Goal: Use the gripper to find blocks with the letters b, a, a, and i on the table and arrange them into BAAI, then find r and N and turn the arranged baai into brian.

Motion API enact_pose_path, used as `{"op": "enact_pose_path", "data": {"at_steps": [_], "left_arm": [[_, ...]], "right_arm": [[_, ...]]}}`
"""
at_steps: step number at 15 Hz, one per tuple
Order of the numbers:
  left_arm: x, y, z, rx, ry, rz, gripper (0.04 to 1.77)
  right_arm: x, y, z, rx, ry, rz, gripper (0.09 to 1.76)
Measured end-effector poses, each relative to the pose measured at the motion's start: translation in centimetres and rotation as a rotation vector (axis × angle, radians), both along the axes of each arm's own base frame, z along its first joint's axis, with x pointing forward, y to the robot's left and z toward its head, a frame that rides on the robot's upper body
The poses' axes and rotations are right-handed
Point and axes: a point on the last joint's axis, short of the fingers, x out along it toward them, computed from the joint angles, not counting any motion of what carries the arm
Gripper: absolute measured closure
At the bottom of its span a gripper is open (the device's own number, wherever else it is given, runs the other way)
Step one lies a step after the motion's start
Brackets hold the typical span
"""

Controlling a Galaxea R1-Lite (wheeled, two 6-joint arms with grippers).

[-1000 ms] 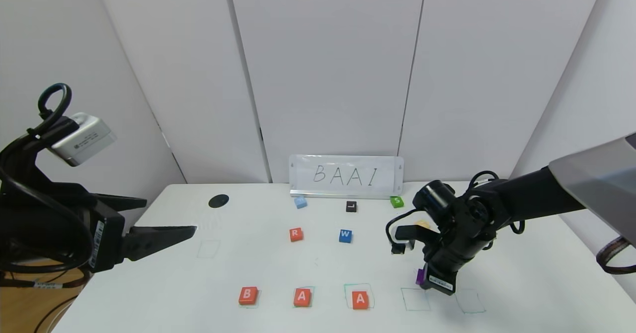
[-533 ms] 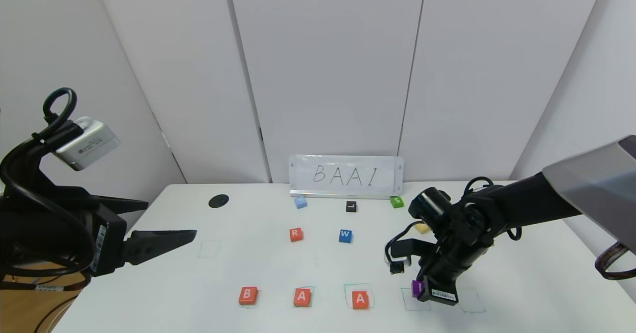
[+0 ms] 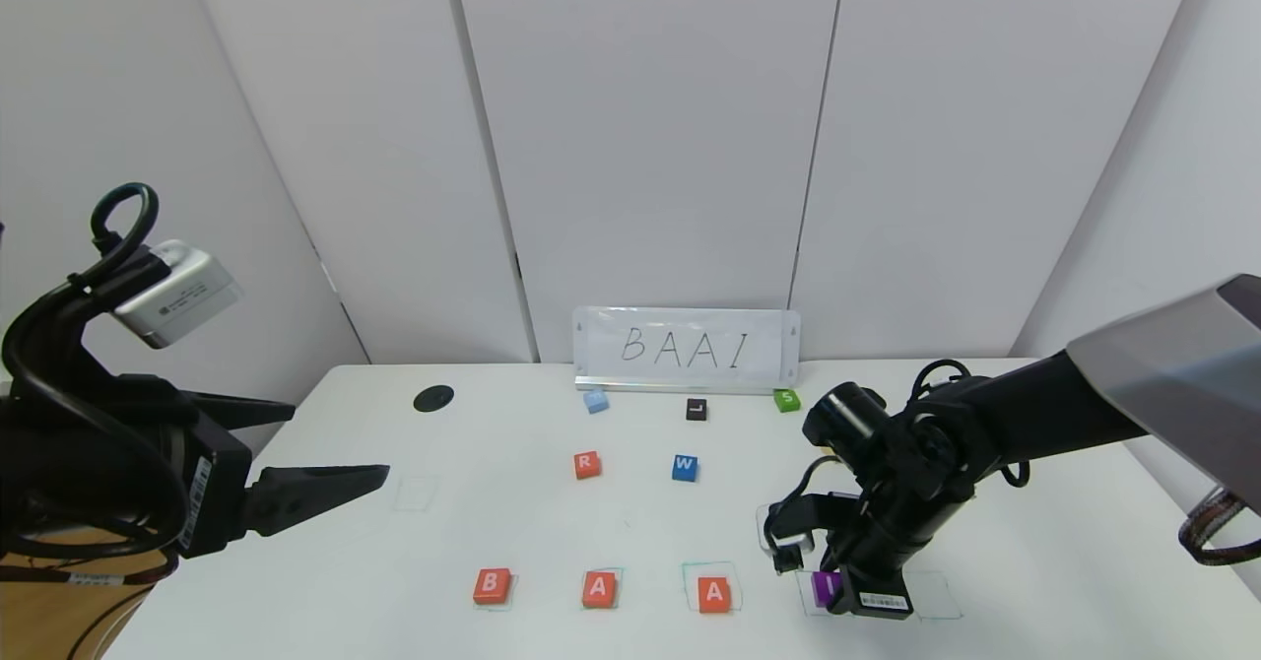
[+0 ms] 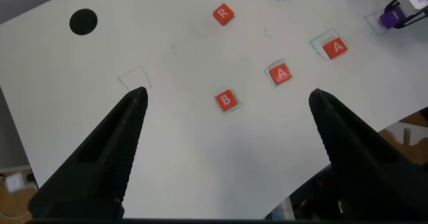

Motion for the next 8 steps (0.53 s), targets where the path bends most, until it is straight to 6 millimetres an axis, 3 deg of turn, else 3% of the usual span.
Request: {"op": "enact_pose_path", "data": {"at_steps": [8], "left_arm": [[0.00, -0.02, -0.25, 0.015, 0.002, -0.012, 0.09]], "right_arm": [[0.20, -0.16, -0.71, -0.015, 0.001, 0.048, 1.32]]}}
